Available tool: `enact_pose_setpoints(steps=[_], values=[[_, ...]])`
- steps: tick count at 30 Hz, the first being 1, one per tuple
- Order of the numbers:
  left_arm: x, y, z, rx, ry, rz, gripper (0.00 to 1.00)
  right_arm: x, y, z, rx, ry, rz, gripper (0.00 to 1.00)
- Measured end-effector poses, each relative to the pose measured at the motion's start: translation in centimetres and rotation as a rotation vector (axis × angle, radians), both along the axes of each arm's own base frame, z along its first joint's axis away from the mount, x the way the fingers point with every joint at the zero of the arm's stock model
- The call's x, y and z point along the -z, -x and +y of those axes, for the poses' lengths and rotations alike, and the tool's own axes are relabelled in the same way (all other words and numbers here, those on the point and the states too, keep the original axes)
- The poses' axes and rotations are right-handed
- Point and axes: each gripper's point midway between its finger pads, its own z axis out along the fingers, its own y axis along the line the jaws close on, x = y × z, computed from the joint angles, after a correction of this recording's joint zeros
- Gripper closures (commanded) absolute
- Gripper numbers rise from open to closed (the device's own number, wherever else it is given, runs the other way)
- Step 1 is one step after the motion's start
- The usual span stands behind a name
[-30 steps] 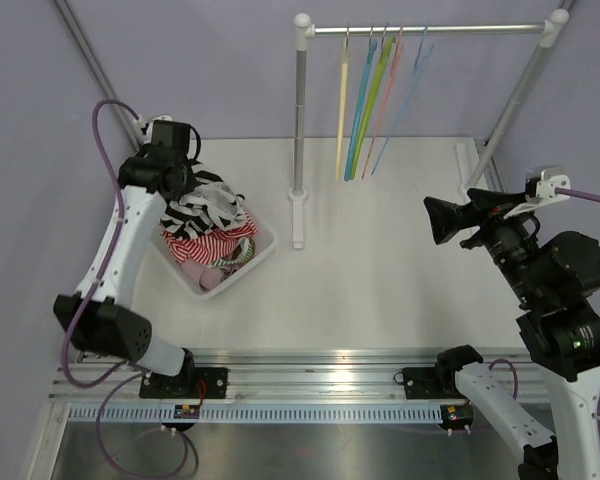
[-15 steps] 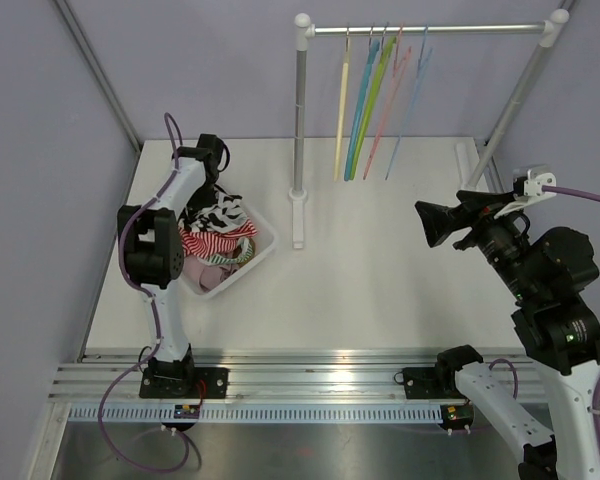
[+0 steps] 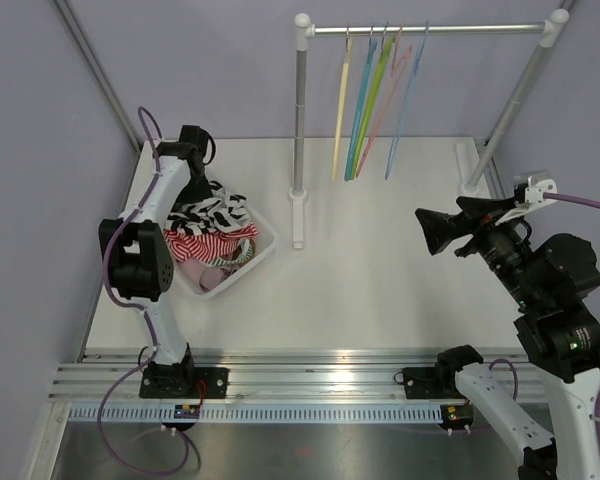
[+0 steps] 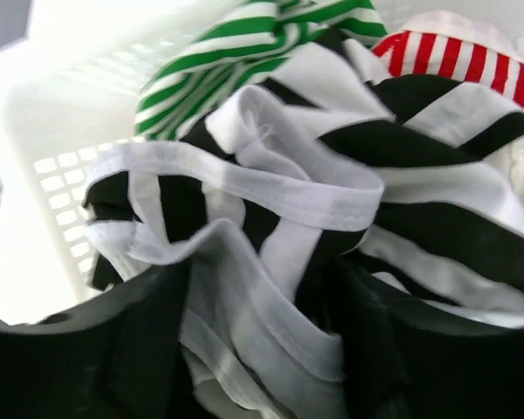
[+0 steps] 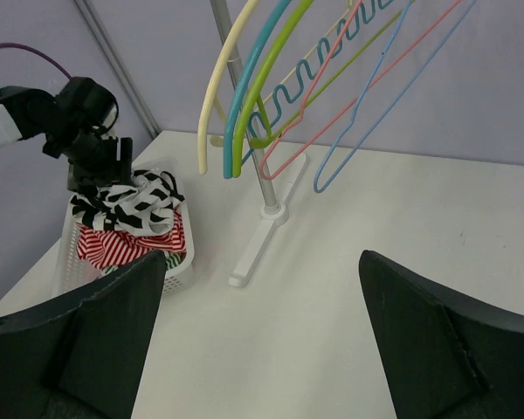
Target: Remove the tank top from the hanger
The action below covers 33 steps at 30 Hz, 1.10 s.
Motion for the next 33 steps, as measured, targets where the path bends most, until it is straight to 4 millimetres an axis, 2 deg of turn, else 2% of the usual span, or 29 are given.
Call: enact_pose_setpoints(steps=[3,5,9,14,17,21,23,27,30,33], values=[[-2.6,0.6,0.5,-0.017,0.014,-0.045,0.18,0.6,-0.2,0.1,0.0,0.007,0.023,0.0],[-4.5,0.8,0.6,-0.022,0.024,-0.085,0.01,0.9,-0.3,0.1,0.002,0.012,0.039,0.0],[-8.3,1.6,0.5,-0.02,0.046,-0.179,0.01,2.0,-0.8,-0.2,0.024,0.025,0.085,0.01],[-13.6,3.6,0.1,0.027,0.084,-0.319,0.01,4.6,-1.9,-1.9,0.133,0.063,0.19,0.01],[-16.7,6.2,-0.1,0.071,0.098,-0.442,0.01,6.2,-2.5,-3.4,0.226,0.094,0.251,0.01],[-19.5,11.1,0.2,0.125,0.082,-0.588,0.01,8.1,-2.5,-4.7,0.296,0.132,0.311,0.01],[-20.2,13.4,0.5,0.154,0.061,-0.648,0.01,8.9,-2.5,-5.0,0.316,0.149,0.338,0.01],[-20.1,16.5,0.6,0.214,0.02,-0.727,0.01,10.8,-2.3,-5.6,0.343,0.182,0.396,0.0],[-18.6,18.4,-0.1,0.296,-0.003,-0.771,0.01,12.0,-2.3,-6.1,0.372,0.213,0.446,0.01],[-17.5,19.5,-0.6,0.343,-0.004,-0.786,0.01,12.9,-2.2,-6.8,0.406,0.24,0.481,0.0]])
